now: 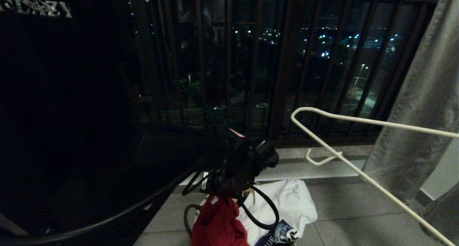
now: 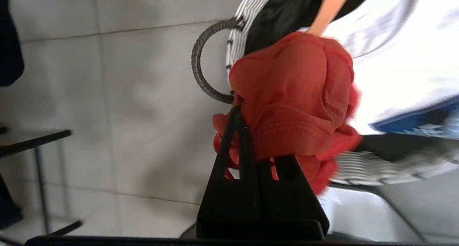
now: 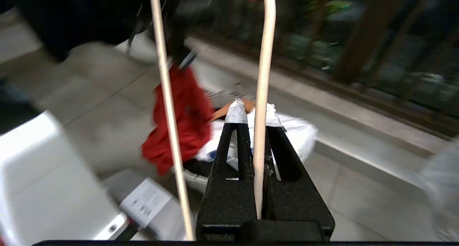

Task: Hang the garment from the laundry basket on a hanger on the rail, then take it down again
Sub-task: Pick up clothes from the basket

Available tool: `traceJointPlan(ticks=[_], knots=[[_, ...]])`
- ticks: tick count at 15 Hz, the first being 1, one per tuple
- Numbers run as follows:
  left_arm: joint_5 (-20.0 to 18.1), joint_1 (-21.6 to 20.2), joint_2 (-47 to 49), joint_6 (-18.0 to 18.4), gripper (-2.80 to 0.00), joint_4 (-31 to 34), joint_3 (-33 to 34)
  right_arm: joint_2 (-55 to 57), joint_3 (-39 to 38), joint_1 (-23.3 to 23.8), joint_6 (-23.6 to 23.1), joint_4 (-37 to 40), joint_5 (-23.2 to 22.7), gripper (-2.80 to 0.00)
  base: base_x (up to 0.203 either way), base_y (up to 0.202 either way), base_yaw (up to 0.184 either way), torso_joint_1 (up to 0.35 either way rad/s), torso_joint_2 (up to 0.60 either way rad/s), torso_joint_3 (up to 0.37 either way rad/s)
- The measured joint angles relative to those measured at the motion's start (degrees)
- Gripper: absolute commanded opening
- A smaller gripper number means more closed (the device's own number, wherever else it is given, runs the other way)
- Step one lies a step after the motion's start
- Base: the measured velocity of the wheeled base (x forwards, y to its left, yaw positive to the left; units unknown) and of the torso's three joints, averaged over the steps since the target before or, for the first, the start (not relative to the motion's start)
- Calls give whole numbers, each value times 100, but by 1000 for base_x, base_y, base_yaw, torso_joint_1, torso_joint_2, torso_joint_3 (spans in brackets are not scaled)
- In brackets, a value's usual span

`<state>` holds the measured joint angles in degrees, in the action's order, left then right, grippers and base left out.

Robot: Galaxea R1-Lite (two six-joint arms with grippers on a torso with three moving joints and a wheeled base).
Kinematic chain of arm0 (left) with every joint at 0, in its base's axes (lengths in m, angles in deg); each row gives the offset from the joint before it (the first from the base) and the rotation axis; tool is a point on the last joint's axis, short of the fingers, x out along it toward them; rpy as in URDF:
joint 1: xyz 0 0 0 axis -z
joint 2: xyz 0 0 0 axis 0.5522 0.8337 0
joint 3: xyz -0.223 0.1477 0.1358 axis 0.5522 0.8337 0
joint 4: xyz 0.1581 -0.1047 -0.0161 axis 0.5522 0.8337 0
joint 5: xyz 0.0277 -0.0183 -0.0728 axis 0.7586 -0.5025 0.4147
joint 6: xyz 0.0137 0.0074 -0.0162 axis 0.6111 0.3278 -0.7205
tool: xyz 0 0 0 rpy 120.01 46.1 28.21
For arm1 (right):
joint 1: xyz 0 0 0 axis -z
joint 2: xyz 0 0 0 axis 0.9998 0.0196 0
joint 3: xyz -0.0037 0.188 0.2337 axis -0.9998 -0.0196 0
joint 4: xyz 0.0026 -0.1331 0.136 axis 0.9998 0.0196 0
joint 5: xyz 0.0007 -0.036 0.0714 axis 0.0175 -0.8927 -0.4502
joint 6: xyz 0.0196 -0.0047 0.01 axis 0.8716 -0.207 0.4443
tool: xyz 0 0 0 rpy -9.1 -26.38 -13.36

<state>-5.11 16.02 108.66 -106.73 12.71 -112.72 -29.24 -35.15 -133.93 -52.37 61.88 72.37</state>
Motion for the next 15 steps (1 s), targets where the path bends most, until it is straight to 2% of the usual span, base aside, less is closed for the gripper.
traceJointPlan(ticks=[3, 4, 11, 15], knots=[[74, 72, 377, 118, -280, -125, -9, -86, 88, -12, 13, -11, 192, -280, 0, 0, 0, 0, 0, 0], [111, 85, 470, 158, 0, -207, -9, -82, 99, -17, 13, -25, 195, -280, 0, 0, 0, 0, 0, 0], [131, 172, 929, 790, 0, -864, -13, 196, 108, -20, 13, -361, 198, -280, 0, 0, 0, 0, 0, 0], [104, 261, 947, 764, 0, -735, -2, 253, 116, -20, 11, -366, 209, -280, 0, 0, 0, 0, 0, 0]])
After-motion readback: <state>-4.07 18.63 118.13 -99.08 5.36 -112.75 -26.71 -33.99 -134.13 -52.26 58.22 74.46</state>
